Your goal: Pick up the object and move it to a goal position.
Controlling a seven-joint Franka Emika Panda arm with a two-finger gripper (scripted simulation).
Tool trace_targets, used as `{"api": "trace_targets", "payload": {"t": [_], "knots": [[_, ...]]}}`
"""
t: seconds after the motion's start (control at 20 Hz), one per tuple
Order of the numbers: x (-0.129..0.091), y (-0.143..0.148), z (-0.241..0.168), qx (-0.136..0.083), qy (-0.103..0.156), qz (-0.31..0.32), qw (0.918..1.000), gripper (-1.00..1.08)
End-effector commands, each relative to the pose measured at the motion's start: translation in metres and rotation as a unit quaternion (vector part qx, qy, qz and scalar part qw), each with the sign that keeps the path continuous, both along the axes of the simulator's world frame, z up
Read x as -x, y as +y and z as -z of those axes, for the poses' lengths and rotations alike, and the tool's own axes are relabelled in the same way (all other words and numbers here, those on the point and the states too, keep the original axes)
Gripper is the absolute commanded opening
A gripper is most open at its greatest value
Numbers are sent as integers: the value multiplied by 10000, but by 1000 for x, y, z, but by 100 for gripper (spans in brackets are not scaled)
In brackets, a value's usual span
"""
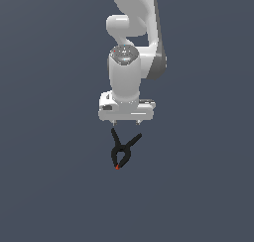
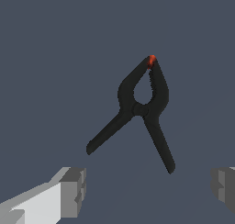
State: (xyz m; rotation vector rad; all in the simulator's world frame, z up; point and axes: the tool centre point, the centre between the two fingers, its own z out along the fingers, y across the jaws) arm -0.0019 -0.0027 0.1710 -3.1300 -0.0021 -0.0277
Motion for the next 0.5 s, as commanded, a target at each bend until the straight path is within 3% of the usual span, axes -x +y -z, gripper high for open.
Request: {"api": "trace_targets", "payload": {"t": [0.0, 0.45], "knots": [[0, 0, 0, 0, 0, 0, 10000, 28], [5, 6, 1, -11, 80, -99, 9999, 28]]}}
